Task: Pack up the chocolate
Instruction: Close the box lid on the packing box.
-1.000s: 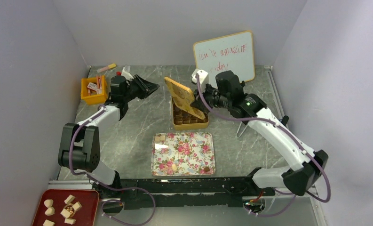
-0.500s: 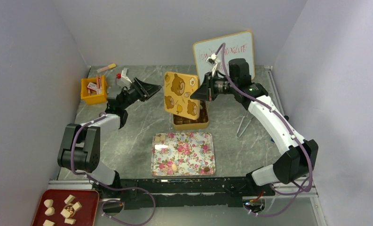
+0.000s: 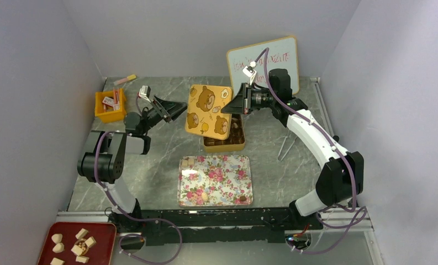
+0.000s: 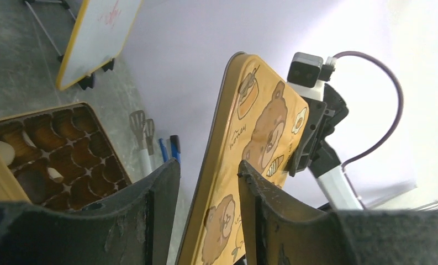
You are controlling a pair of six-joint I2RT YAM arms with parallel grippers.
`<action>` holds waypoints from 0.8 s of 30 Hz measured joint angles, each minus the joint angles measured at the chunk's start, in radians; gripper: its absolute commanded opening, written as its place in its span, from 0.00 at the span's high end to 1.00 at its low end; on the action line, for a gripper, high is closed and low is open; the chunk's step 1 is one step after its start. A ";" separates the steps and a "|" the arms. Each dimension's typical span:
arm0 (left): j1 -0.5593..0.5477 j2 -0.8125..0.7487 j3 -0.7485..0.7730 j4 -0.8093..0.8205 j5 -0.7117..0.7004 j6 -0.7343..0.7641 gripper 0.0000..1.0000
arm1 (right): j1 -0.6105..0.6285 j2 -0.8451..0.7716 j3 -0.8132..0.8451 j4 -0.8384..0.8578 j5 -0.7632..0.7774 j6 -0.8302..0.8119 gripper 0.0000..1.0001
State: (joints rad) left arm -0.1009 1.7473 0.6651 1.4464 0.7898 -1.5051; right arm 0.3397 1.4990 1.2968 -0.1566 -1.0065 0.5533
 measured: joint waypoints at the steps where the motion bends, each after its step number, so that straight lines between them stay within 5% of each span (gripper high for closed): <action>1: 0.000 0.007 0.000 0.011 0.000 -0.013 0.51 | 0.000 0.001 0.000 0.005 -0.003 0.007 1.00; 24: 0.002 0.098 0.067 0.054 0.058 -0.168 0.56 | -0.011 0.090 0.000 0.114 -0.047 0.103 1.00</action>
State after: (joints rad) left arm -0.0994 1.8450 0.7322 1.5002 0.8478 -1.6733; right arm 0.3283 1.5887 1.2964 -0.0429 -1.0538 0.6559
